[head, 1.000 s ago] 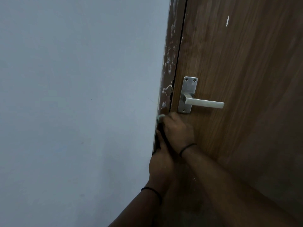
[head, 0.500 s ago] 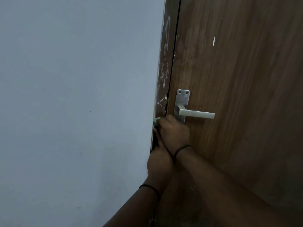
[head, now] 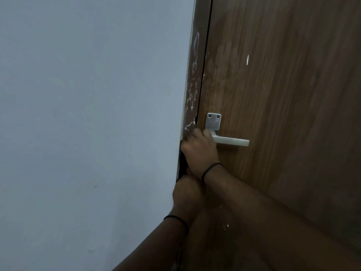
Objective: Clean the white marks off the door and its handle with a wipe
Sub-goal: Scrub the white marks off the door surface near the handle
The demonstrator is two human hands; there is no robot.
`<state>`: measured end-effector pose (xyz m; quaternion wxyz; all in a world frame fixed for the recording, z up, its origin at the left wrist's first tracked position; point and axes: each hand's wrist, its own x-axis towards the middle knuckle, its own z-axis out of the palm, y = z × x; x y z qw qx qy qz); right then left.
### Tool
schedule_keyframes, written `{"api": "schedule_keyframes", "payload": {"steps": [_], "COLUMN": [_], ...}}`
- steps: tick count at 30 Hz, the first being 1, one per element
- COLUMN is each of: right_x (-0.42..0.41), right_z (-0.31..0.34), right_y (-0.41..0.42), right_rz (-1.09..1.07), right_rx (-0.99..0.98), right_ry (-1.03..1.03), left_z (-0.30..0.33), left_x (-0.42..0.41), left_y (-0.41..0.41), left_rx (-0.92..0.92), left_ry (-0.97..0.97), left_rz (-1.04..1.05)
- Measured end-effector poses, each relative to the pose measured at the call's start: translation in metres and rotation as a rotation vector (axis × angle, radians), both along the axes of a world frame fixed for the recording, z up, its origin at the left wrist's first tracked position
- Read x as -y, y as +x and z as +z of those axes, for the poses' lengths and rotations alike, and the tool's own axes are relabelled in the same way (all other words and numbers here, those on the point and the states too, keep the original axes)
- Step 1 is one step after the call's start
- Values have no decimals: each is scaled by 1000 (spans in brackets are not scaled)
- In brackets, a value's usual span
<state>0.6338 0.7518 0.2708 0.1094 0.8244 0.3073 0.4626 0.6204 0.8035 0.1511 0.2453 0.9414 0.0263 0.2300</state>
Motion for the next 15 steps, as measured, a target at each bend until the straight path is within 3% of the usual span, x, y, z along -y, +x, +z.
{"api": "schedule_keyframes", "payload": {"steps": [2,4,8,15], "right_x": [3,4,7,18], "right_z": [12,30,48,16], "right_y": [3,7,16,28], "right_rz": [1,3,65,156], "right_rx": [106,215,234,105], "right_ry": [4,139,353,93], "left_z": [7,17,22,24], "left_x": [3,7,9,7], "left_y": [1,2,6,15], "left_rx": [61,120,147,130], "left_ry": [-71,-191,-244,-163], "left_rz": [43,101,125,125]}}
